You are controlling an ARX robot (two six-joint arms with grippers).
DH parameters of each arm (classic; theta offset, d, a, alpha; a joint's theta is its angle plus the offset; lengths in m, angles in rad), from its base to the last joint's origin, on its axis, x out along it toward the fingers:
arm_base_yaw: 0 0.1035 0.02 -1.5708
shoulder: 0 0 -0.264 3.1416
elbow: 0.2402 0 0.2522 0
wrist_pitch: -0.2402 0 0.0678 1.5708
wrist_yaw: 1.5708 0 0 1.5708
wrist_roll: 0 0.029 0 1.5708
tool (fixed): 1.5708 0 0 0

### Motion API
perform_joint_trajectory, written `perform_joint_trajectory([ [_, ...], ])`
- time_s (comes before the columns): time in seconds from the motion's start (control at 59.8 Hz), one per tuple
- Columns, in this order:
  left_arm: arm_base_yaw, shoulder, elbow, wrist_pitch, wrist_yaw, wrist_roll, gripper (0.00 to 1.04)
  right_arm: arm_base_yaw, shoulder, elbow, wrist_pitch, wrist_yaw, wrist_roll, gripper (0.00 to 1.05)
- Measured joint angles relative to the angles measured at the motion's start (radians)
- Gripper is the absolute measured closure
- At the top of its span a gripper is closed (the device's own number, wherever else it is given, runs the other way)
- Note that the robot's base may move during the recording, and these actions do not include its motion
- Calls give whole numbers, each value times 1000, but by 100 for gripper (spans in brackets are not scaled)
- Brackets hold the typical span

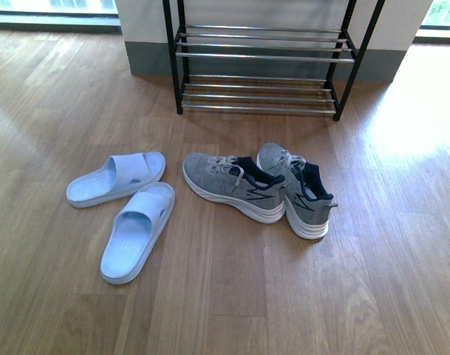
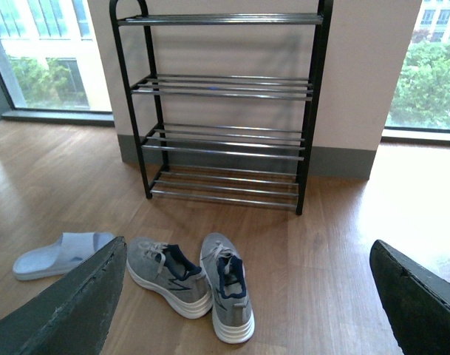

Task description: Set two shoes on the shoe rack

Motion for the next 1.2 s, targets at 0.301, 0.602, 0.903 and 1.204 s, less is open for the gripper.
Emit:
perform_joint_trajectory([
  [0.301, 0, 0, 0, 0, 0, 0, 9, 0, 0, 0, 0, 0, 0, 9],
  [0.602, 0, 0, 0, 0, 0, 0, 9, 0, 0, 0, 0, 0, 0, 9],
  [0.903, 0, 0, 0, 0, 0, 0, 9, 0, 0, 0, 0, 0, 0, 9],
  [1.204, 0, 0, 0, 0, 0, 0, 9, 0, 0, 0, 0, 0, 0, 9],
])
